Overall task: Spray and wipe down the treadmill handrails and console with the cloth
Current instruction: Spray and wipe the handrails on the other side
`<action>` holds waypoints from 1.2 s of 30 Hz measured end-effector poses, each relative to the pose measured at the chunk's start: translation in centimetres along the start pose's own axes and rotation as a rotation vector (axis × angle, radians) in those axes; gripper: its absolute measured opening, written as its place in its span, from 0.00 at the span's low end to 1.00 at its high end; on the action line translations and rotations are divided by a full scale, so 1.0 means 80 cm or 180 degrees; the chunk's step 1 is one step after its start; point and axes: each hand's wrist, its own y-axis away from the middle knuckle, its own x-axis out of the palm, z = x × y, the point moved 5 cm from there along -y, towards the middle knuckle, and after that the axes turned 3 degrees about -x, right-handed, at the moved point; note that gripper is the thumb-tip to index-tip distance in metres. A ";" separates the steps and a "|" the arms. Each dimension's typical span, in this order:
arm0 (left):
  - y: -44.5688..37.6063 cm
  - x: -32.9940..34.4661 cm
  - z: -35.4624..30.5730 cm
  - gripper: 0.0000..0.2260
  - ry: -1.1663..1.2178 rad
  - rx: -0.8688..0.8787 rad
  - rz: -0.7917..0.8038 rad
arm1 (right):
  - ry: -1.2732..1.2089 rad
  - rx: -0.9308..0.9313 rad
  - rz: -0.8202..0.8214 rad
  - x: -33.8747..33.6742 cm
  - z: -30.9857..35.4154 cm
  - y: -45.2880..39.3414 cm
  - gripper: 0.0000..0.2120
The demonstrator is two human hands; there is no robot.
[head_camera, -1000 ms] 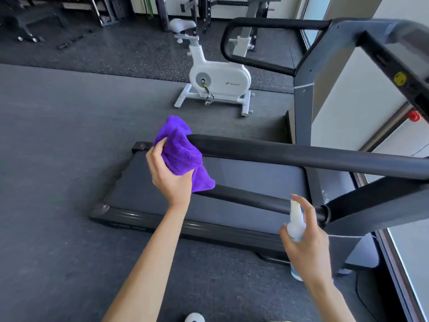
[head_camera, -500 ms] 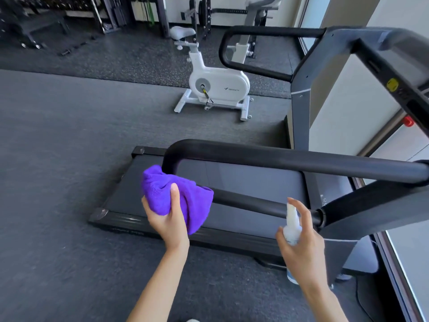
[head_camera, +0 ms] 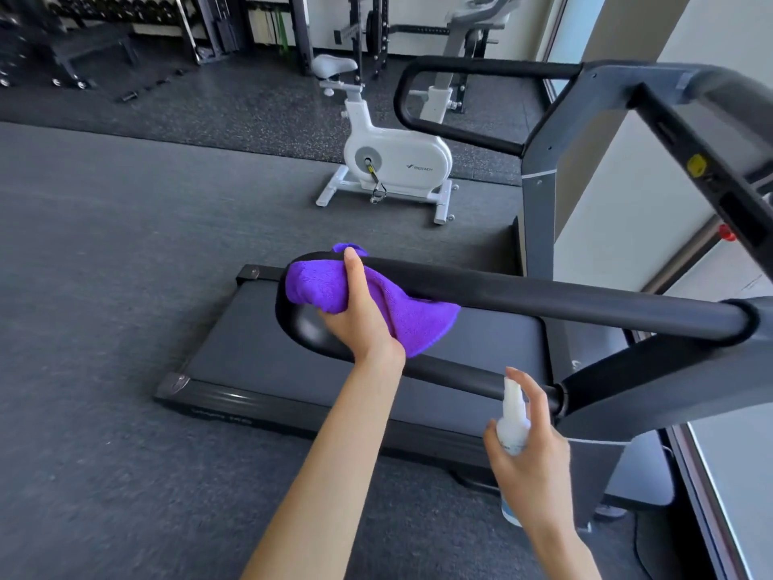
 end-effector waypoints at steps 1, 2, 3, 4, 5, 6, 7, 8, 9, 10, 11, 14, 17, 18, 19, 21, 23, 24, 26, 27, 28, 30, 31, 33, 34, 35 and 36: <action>0.000 0.002 0.001 0.18 0.0037 -0.0080 -0.0033 | -0.0003 -0.0006 -0.0020 -0.003 -0.002 -0.001 0.33; -0.002 0.003 0.003 0.20 0.0065 -0.0146 -0.0015 | 0.0002 -0.0004 -0.0041 -0.005 -0.004 -0.002 0.33; -0.002 0.003 0.005 0.23 0.0073 -0.0200 0.0014 | 0.0015 0.0003 -0.0053 -0.008 -0.005 -0.002 0.33; 0.001 0.003 0.006 0.24 0.0044 -0.0248 0.0069 | 0.0022 0.0007 -0.0066 -0.010 -0.006 -0.003 0.33; 0.005 0.003 0.009 0.25 -0.0020 -0.0305 0.0164 | 0.0023 0.0005 -0.0082 -0.012 -0.007 -0.003 0.33; 0.011 0.004 0.015 0.25 -0.0115 -0.0374 0.0292 | 0.0023 0.0011 -0.0094 -0.014 -0.009 -0.003 0.33; 0.018 0.004 0.021 0.26 -0.0233 -0.0441 0.0413 | 0.0025 0.0031 -0.0095 -0.015 -0.011 -0.004 0.33; 0.022 0.004 0.026 0.26 -0.0323 -0.0502 0.0488 | 0.0032 0.0055 -0.0082 -0.016 -0.013 -0.004 0.33; 0.024 0.003 0.027 0.26 -0.0347 -0.0534 0.0517 | 0.0032 0.0083 -0.0064 -0.017 -0.015 -0.005 0.33; 0.023 0.002 0.023 0.26 -0.0313 -0.0519 0.0517 | 0.0020 0.0110 -0.0047 -0.018 -0.016 -0.005 0.33; 0.017 0.000 0.015 0.26 -0.0236 -0.0453 0.0487 | 0.0000 0.0125 -0.0029 -0.019 -0.017 -0.006 0.33; -0.005 -0.011 -0.016 0.26 -0.0066 -0.0285 0.0241 | -0.0012 0.0097 -0.0013 -0.020 -0.015 -0.012 0.33; -0.003 -0.014 -0.016 0.23 -0.0209 -0.0251 0.0217 | -0.0047 0.0026 -0.0040 -0.022 -0.012 -0.022 0.33; 0.003 -0.011 -0.010 0.23 -0.0247 -0.0251 0.0289 | -0.0071 -0.0001 -0.0060 -0.023 -0.012 -0.025 0.33; 0.010 -0.005 -0.001 0.23 -0.0284 -0.0295 0.0388 | -0.0082 -0.0012 -0.0078 -0.025 -0.012 -0.029 0.33; 0.027 0.006 0.021 0.25 -0.0329 -0.0463 0.0598 | -0.0080 -0.0019 -0.0126 -0.031 -0.015 -0.035 0.32; 0.044 0.017 0.045 0.26 -0.0393 -0.0663 0.0724 | -0.0057 0.0027 -0.0193 -0.041 -0.021 -0.037 0.32; 0.053 0.021 0.056 0.26 -0.0442 -0.0756 0.0762 | -0.0048 0.0074 -0.0227 -0.047 -0.025 -0.037 0.32; 0.067 0.027 0.070 0.26 -0.0476 -0.0859 0.0839 | 0.0001 0.0152 -0.0296 -0.060 -0.035 -0.032 0.32; 0.068 0.027 0.070 0.25 -0.0447 -0.0835 0.0833 | 0.0026 0.0174 -0.0330 -0.066 -0.040 -0.030 0.33; 0.065 0.024 0.064 0.24 -0.0403 -0.0769 0.0772 | 0.0045 0.0193 -0.0349 -0.072 -0.045 -0.027 0.33; 0.045 0.009 0.036 0.23 -0.0258 -0.0466 0.0538 | 0.0080 0.0221 -0.0366 -0.081 -0.053 -0.022 0.34; 0.032 0.002 0.018 0.22 -0.0157 -0.0271 0.0389 | 0.0095 0.0215 -0.0390 -0.085 -0.056 -0.019 0.33; 0.014 -0.008 -0.010 0.23 -0.0114 -0.0103 0.0092 | 0.0116 0.0198 -0.0447 -0.090 -0.061 -0.015 0.33; 0.011 -0.009 -0.014 0.24 -0.0205 -0.0085 -0.0033 | 0.0122 0.0209 -0.0465 -0.092 -0.063 -0.013 0.34; 0.014 -0.007 -0.011 0.23 -0.0321 -0.0072 -0.0093 | 0.0122 0.0222 -0.0472 -0.094 -0.066 -0.012 0.34; 0.025 -0.001 -0.003 0.23 -0.0408 -0.0110 -0.0057 | 0.0115 0.0224 -0.0472 -0.095 -0.068 -0.009 0.34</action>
